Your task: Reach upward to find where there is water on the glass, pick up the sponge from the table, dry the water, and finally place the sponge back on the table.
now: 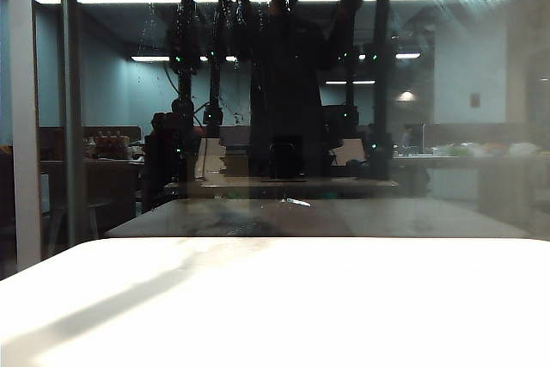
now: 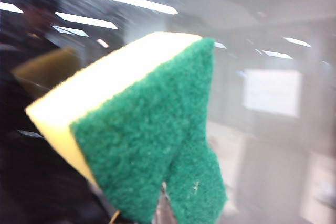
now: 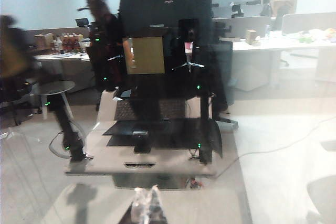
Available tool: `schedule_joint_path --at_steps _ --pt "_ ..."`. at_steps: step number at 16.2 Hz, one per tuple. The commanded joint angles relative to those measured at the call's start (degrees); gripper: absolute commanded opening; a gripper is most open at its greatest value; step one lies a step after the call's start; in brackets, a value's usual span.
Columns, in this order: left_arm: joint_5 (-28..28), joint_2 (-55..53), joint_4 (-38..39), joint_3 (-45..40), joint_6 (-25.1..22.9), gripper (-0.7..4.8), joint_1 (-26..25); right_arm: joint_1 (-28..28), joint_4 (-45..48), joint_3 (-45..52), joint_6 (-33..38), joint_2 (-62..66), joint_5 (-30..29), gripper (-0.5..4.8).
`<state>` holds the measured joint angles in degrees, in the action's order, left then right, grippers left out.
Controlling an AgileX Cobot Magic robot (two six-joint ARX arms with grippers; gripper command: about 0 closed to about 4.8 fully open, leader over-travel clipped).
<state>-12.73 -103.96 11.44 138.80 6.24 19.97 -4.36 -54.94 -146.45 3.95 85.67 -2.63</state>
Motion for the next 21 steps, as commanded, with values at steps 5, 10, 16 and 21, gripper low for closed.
schedule_joint_path --at_steps 5,10,16,21 --pt "-2.0 -3.5 -6.8 0.3 13.2 -0.06 -10.2 0.0 0.6 -0.1 -0.2 -0.3 0.2 -0.05" --pt "-4.2 -7.9 -10.8 0.3 17.2 -0.06 -10.4 0.0 0.2 -0.1 -0.2 -0.2 0.2 -0.06" --pt "-4.5 -9.3 -12.0 0.3 17.2 -0.06 -9.6 0.0 -0.5 -0.1 -0.2 -0.1 0.2 -0.05" --pt "-5.3 -11.0 -12.0 0.3 17.2 -0.06 -5.9 0.0 -0.5 -0.1 -0.2 0.5 0.2 -0.05"
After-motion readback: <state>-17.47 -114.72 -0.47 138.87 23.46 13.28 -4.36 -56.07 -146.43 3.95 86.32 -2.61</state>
